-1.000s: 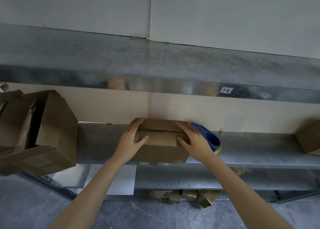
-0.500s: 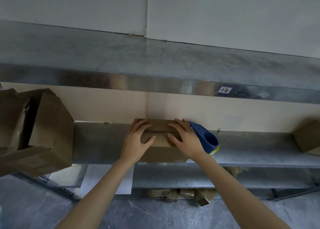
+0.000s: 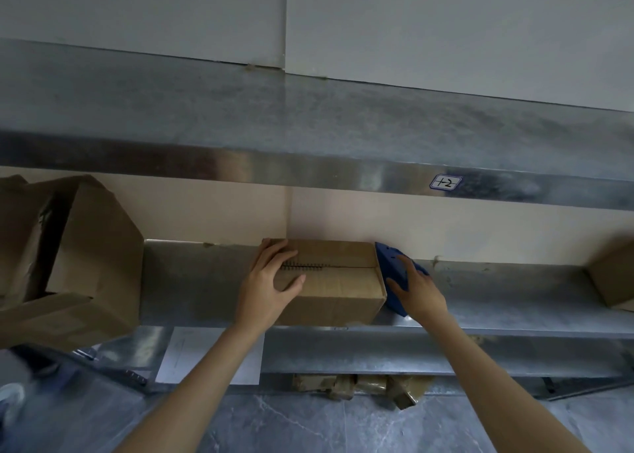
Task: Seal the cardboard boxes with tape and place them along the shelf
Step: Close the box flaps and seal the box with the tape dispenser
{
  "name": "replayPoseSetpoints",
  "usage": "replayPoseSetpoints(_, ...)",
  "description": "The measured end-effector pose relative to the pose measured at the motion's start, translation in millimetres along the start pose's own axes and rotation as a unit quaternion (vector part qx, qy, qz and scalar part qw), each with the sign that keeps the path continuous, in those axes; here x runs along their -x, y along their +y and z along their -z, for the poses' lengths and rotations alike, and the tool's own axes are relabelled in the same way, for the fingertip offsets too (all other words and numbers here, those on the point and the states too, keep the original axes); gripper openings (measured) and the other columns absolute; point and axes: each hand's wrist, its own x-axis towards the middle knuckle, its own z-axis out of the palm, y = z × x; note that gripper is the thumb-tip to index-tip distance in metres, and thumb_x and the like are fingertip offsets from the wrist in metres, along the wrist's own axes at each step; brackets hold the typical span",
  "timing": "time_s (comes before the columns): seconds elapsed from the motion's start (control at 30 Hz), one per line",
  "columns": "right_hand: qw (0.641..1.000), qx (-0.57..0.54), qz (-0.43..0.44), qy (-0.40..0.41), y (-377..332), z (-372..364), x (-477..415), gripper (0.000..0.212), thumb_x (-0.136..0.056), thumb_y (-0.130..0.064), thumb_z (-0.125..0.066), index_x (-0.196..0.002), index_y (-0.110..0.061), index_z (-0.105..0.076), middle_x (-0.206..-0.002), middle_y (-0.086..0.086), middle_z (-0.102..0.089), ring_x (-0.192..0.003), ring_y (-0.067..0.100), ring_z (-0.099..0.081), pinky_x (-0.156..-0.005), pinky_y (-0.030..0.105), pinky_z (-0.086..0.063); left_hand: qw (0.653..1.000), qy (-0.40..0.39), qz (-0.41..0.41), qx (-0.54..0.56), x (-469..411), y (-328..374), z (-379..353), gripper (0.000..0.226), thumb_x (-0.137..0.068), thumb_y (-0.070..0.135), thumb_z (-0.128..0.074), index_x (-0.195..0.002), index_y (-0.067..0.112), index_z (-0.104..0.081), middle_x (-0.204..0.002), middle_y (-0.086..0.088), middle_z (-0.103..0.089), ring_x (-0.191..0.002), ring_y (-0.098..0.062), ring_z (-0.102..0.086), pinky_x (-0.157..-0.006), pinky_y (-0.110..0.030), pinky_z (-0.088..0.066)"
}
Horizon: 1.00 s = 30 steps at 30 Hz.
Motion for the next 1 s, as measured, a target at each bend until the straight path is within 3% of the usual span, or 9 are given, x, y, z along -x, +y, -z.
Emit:
replayPoseSetpoints(0.13,0.999,0.012,-0.019,-0.028,4.9,-7.5,-9.7,0.064,-0.099,-0.043,-0.05,-0.151,-0.038,-0.015,-0.101,0.011,-0.067,-0.062,0.02,-0.056,-0.047,0.028,-0.044,1.0,-0.007,0.009,0.002,-1.2,-0.8,1.3,0.04,-0.083,0.036,-0.075,-0.121,0.024,-0.067,-0.141,0.013,-0.051,-0.145,-0.005,-0.028,-0.106,-0.011,-0.023)
replayPoseSetpoints(0.2,0.999,0.003,-0.009,-0.036,11.9,-7.1,-15.5,0.069,-0.097,-0.044,-0.053,-0.151,-0.043,-0.012,-0.107,0.012,-0.067,-0.068,0.022,-0.06,-0.056,0.034,-0.053,1.0,-0.009,0.012,0.001,-1.3,-0.8,0.9,0.04,-0.083,0.036,-0.075,-0.121,0.024,-0.067,-0.142,0.014,-0.051,-0.145,-0.004,-0.027,-0.107,-0.011,-0.022)
replayPoseSetpoints(0.3,0.995,0.006,0.027,-0.095,21.1,-2.2,-23.1,0.085,-0.093,-0.049,-0.059,-0.148,-0.053,0.005,-0.143,0.013,-0.05,-0.109,0.036,-0.061,-0.077,0.039,-0.053,1.0,-0.007,0.018,0.004,-1.1,-0.5,0.5,0.04,-0.083,0.036,-0.075,-0.121,0.025,-0.066,-0.142,0.015,-0.051,-0.144,-0.001,-0.027,-0.104,-0.005,-0.02)
replayPoseSetpoints(0.37,0.992,-0.007,0.035,-0.122,22.4,3.0,-27.2,0.091,-0.091,-0.047,-0.063,-0.144,-0.057,0.01,-0.151,0.012,-0.04,-0.119,0.037,-0.055,-0.087,0.042,-0.054,1.0,-0.004,0.016,0.011,-1.5,0.0,0.8,0.039,-0.083,0.034,-0.076,-0.12,0.025,-0.067,-0.14,0.015,-0.052,-0.144,-0.001,-0.028,-0.105,-0.006,-0.023)
replayPoseSetpoints(0.5,0.988,-0.043,0.03,-0.145,23.0,9.6,-37.9,0.096,-0.089,-0.038,-0.068,-0.148,-0.052,0.005,-0.151,0.011,-0.038,-0.121,0.035,-0.052,-0.089,0.037,-0.051,1.0,-0.007,0.009,0.014,-2.3,0.7,2.1,0.038,-0.082,0.031,-0.077,-0.118,0.023,-0.068,-0.139,0.013,-0.053,-0.144,-0.007,-0.031,-0.108,-0.019,-0.031)
replayPoseSetpoints(0.6,0.985,-0.056,0.041,-0.161,21.8,11.0,-43.1,0.1,-0.088,-0.03,-0.071,-0.151,-0.047,0.004,-0.151,0.011,-0.037,-0.12,0.033,-0.051,-0.083,0.031,-0.048,1.0,-0.012,0.013,0.01,-1.8,0.2,2.8,0.039,-0.083,0.034,-0.077,-0.119,0.025,-0.067,-0.14,0.015,-0.051,-0.145,-0.006,-0.029,-0.107,-0.015,-0.028)
replayPoseSetpoints(0.7,0.985,-0.032,0.056,-0.163,19.1,9.0,-38.4,0.099,-0.09,-0.027,-0.068,-0.153,-0.043,0.008,-0.141,0.016,-0.05,-0.107,0.03,-0.059,-0.078,0.03,-0.051,1.0,-0.014,0.015,0.009,-1.6,-0.3,2.8,0.039,-0.083,0.036,-0.075,-0.119,0.028,-0.066,-0.14,0.017,-0.05,-0.145,-0.005,-0.029,-0.104,-0.006,-0.025)
replayPoseSetpoints(0.83,0.99,-0.064,0.071,-0.103,17.4,20.4,-21.5,0.089,-0.091,-0.027,-0.066,-0.153,-0.045,-0.004,-0.145,0.009,-0.048,-0.114,0.032,-0.058,-0.082,0.032,-0.051,1.0,-0.012,0.013,0.012,-2.4,-3.0,2.2,0.039,-0.082,0.037,-0.075,-0.119,0.027,-0.067,-0.139,0.017,-0.051,-0.143,-0.006,-0.032,-0.102,-0.002,-0.024)
replayPoseSetpoints(1.0,0.992,0.033,0.119,-0.038,13.2,58.6,11.2,0.063,-0.095,-0.04,-0.056,-0.148,-0.043,-0.021,-0.108,0.005,-0.068,-0.079,0.02,-0.062,-0.068,0.037,-0.055,1.0,-0.005,0.006,0.019,-2.5,-5.6,0.6,0.038,-0.082,0.039,-0.074,-0.118,0.027,-0.067,-0.138,0.016,-0.052,-0.141,-0.005,-0.033,-0.103,-0.013,-0.03)
